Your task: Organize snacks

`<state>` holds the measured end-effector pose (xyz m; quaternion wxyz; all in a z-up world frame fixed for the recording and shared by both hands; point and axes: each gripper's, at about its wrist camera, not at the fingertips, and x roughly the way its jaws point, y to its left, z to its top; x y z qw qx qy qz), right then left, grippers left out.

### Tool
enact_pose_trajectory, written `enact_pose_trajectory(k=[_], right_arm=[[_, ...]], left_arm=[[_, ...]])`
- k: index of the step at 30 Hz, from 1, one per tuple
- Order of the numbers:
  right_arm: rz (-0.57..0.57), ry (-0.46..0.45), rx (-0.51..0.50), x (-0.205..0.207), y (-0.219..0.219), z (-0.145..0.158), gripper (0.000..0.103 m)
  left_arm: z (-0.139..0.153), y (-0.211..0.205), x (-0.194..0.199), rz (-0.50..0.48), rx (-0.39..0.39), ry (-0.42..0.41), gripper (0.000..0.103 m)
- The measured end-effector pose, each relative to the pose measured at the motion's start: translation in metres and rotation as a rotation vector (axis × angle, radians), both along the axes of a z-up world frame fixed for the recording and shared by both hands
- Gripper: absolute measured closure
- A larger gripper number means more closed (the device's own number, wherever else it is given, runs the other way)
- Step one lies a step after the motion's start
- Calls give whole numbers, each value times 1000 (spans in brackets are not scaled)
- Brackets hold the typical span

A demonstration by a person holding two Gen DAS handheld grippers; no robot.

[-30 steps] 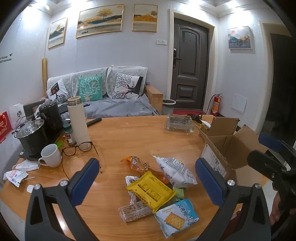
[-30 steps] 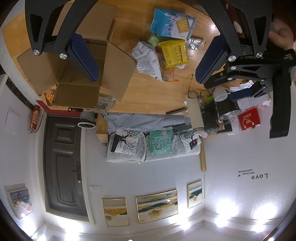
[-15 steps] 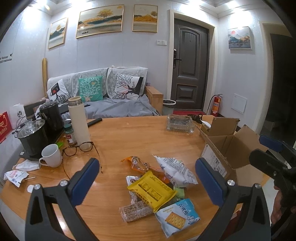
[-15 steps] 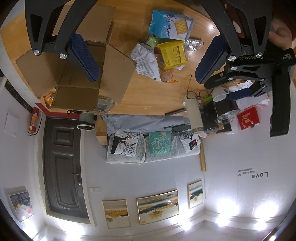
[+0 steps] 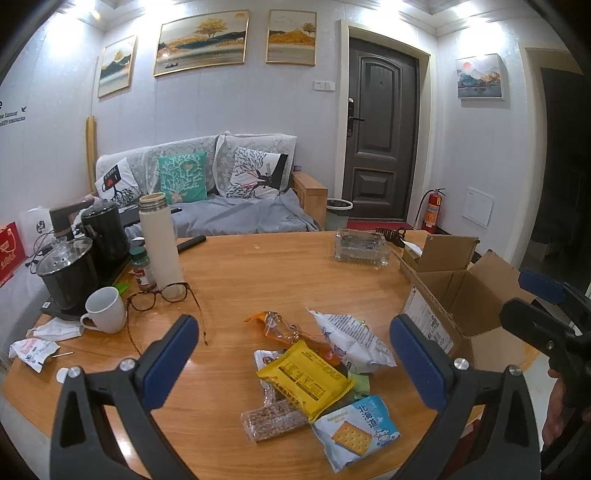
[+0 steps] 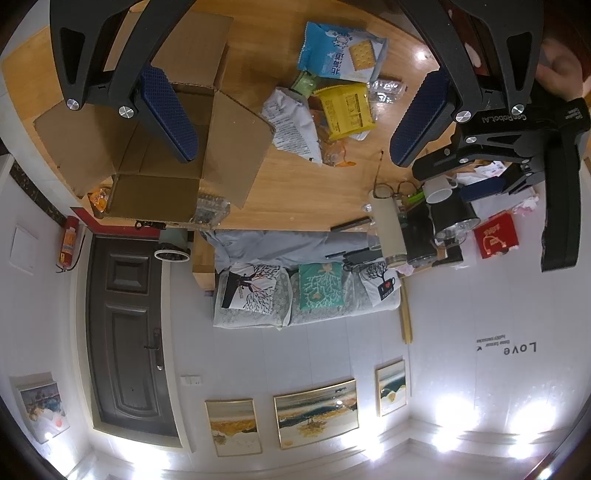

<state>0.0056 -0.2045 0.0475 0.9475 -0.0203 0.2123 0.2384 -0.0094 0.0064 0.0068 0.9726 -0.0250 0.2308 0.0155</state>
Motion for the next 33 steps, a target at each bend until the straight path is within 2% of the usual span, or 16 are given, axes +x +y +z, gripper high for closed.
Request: enact_pose_trajectory(k=[20, 22, 25, 29, 33], right_arm=[[13, 30, 19, 4, -3, -6, 0], [43, 41, 28, 4, -3, -7, 0], [144, 68, 66, 1, -1, -7, 0], [168, 41, 46, -9, 7, -5, 0], [189, 33, 37, -18, 21, -8, 20]], left_arm=[[-1, -1, 1, 3, 11, 1, 0], [-2, -1, 0, 4, 23, -3, 0], [-1, 4, -2, -10, 42, -7, 0], [-1, 22, -2, -1, 70, 6, 0], [-4, 47, -3, -3, 60, 28, 0]])
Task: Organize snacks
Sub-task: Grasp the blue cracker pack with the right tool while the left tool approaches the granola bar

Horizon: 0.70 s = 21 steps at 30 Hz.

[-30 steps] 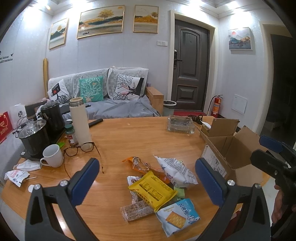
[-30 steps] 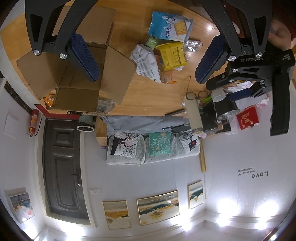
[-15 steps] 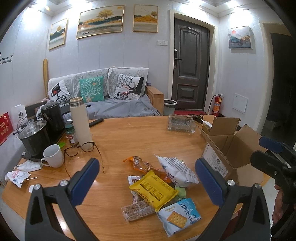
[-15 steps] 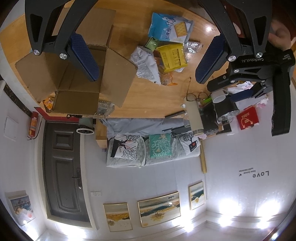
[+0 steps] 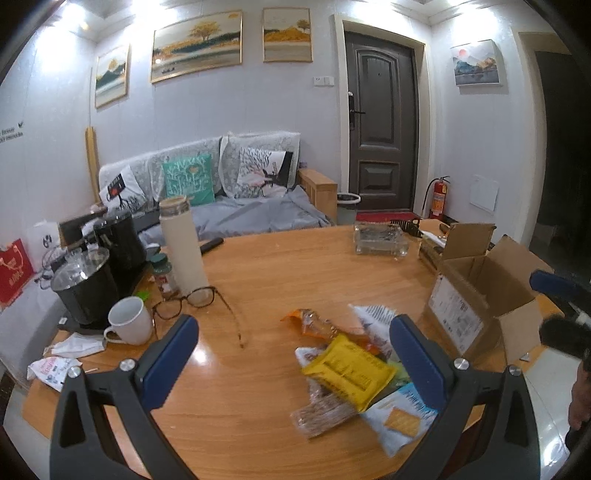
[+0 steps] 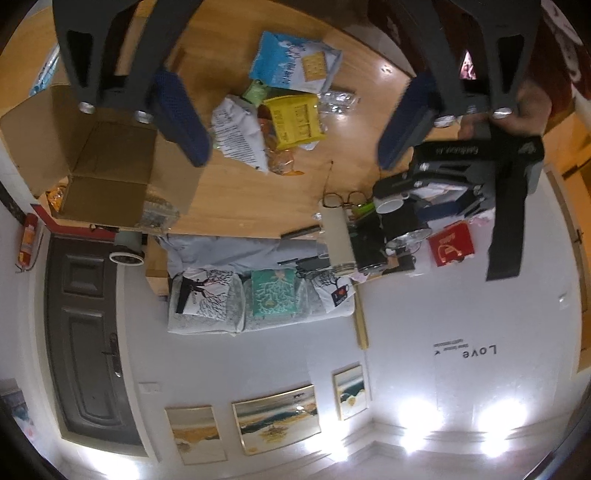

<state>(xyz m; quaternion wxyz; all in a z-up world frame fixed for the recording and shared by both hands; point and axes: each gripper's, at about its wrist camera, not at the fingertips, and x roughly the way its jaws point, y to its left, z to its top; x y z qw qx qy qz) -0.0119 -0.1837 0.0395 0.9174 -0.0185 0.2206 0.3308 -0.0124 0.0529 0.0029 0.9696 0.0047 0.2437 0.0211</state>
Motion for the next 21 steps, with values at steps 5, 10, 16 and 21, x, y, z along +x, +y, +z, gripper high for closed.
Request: enact_pose_trajectory(k=[5, 10, 16, 21], right_arm=[[72, 31, -22, -11, 28, -23, 28], [108, 165, -70, -9, 58, -72, 7], [-53, 252, -201, 11, 71, -140, 6], [-150, 293, -245, 33, 75, -173, 6]], left_arm=[[-21, 25, 13, -28, -3, 78, 0], [-63, 32, 31, -37, 49, 185, 0], [-112, 29, 55, -63, 66, 312, 0], [-128, 25, 66, -84, 75, 352, 1]])
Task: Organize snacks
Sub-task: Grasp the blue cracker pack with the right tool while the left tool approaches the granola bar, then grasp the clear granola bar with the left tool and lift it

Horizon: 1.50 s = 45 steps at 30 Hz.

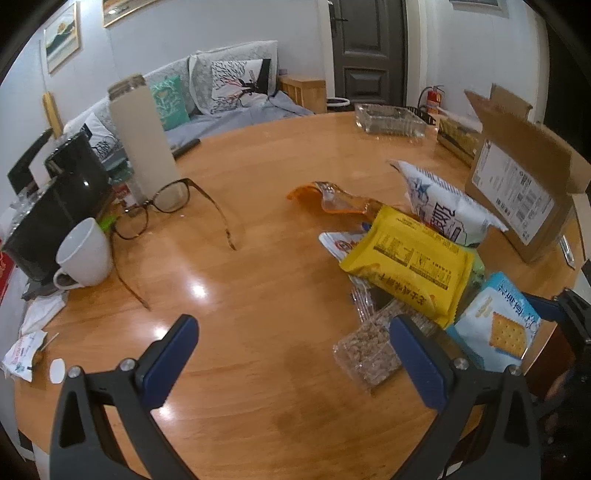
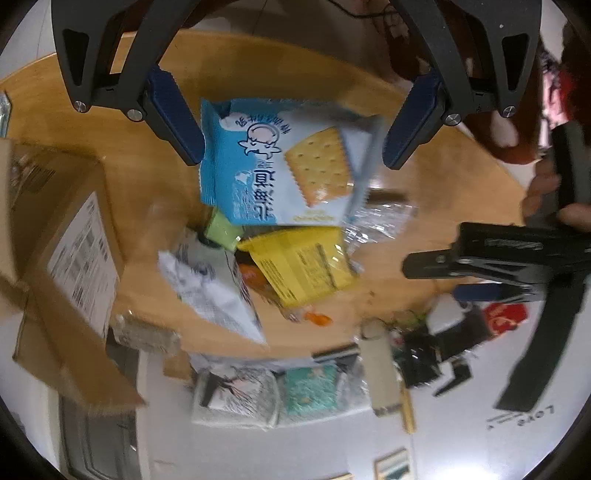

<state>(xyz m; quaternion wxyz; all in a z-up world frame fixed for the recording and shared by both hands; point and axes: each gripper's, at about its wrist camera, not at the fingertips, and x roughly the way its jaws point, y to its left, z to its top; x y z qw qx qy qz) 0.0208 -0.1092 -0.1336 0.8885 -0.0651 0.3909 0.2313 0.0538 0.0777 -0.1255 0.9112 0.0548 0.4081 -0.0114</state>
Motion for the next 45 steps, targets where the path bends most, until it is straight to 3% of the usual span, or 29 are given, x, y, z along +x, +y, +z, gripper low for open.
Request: enact_pose_trajectory(k=[6, 10, 11, 15, 17, 20, 25, 35, 45], right_arm=[[-14, -24, -33, 16, 6, -9, 6], [4, -10, -10, 10, 1, -2, 30], [12, -12, -1, 8, -2, 0, 31], [35, -20, -24, 6, -11, 5, 36], [30, -23, -32, 6, -18, 7, 37], [13, -13, -30, 8, -26, 9, 38], [2, -10, -27, 10, -31, 9, 37], [4, -4, -9, 12, -35, 9, 37], [7, -1, -26, 16, -30, 10, 32]], left_arm=[[-9, -8, 12, -60, 14, 41, 1], [-12, -14, 14, -131, 33, 58, 1], [-14, -17, 14, -155, 34, 61, 3], [-19, -31, 19, -286, 54, 94, 19], [-22, -37, 22, -326, 65, 105, 23], [-24, -40, 26, -382, 5, 122, 27], [-23, -40, 26, -447, -84, 163, 54], [-27, -55, -5, -562, -110, 224, 59], [-29, -67, -9, -515, -49, 167, 62]])
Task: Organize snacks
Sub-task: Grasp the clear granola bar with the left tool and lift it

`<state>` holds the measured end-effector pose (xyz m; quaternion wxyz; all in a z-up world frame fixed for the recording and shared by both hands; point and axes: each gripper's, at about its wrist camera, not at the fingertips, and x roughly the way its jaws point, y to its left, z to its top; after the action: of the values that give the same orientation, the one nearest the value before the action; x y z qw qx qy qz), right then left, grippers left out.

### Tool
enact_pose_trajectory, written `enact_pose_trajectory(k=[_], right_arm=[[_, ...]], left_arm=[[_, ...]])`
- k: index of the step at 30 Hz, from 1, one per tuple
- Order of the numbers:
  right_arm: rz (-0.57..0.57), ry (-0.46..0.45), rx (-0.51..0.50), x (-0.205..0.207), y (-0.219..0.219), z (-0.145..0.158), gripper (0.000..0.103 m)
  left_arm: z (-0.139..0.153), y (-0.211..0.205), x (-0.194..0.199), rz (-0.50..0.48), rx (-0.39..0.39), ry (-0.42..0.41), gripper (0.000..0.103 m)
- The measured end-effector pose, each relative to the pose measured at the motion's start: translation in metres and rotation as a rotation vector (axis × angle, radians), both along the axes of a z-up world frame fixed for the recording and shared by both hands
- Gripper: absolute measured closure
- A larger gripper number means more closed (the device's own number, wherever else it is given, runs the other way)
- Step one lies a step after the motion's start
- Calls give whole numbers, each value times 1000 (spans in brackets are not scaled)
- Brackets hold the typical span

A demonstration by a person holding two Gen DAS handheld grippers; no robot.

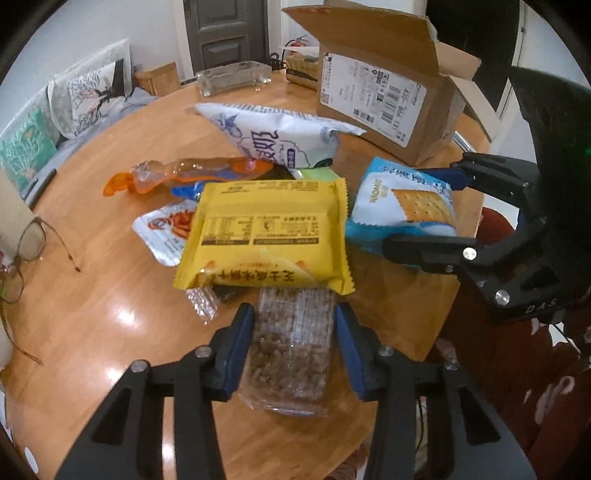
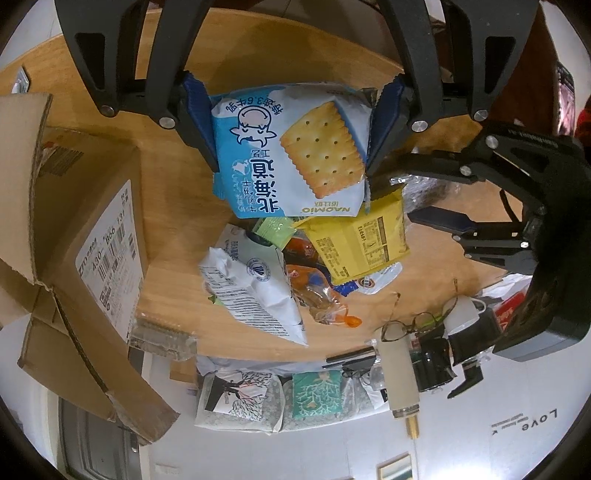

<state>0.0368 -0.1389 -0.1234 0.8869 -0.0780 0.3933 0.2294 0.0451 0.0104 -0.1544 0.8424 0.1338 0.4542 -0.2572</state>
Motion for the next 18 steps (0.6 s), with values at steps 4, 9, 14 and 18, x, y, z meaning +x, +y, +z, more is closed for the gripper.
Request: enact_pose_trajectory(k=[4, 9, 14, 18], right_arm=[[6, 0, -1, 1, 2, -1, 26], [24, 5, 10, 6, 2, -3, 21], [46, -3, -22, 6, 6, -4, 26], [51, -4, -15, 6, 6, -1, 37]], left_arm=[[1, 4, -2, 15, -21, -8, 63], [8, 5, -8, 35, -59, -19, 64], [24, 13, -8, 57, -85, -38, 64], [30, 21, -11, 82, -36, -72, 65]])
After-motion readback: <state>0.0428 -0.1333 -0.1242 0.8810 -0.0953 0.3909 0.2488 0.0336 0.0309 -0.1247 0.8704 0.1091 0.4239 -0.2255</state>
